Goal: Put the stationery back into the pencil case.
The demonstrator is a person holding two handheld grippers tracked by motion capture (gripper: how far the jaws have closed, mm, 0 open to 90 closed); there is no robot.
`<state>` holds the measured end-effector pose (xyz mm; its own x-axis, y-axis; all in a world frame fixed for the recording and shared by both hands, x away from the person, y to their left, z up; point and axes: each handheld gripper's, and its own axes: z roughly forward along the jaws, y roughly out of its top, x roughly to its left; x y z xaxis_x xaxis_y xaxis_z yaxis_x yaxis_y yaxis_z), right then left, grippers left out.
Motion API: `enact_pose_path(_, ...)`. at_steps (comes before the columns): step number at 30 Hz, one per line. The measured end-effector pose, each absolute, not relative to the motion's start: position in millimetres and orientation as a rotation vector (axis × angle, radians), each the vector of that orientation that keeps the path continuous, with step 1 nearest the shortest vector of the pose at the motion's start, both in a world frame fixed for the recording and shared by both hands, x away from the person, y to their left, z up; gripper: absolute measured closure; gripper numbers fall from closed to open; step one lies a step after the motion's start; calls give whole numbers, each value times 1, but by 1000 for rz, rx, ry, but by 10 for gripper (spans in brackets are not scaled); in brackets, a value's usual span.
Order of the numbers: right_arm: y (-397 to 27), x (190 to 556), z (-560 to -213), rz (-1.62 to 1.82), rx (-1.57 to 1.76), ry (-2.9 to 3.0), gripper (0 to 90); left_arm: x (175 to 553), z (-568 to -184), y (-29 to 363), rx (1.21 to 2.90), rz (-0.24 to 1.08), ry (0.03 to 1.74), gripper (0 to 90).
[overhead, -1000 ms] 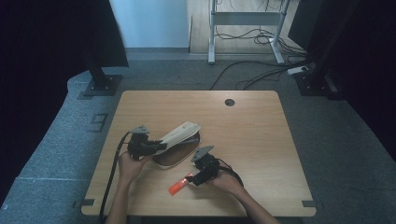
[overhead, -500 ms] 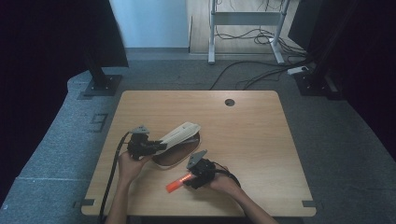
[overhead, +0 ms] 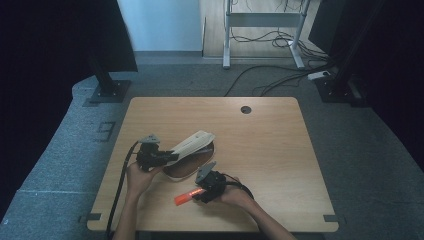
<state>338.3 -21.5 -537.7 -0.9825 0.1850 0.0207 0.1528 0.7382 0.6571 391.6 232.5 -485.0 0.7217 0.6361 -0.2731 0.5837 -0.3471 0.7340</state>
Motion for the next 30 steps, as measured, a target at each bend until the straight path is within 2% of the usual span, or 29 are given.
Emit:
enact_pose_path(5, -22, 336, -535, 1071, 221, 2905, 638, 392, -485, 232, 2043, 75, 926, 744)
enact_pose_path(20, -27, 334, -535, 1101, 280, 2902, 651, 392, -485, 233, 2040, 73, 927, 747)
enact_pose_path(30, -36, 335, -520, 1165, 308, 2850, 651, 391, -485, 233, 2041, 78, 927, 751)
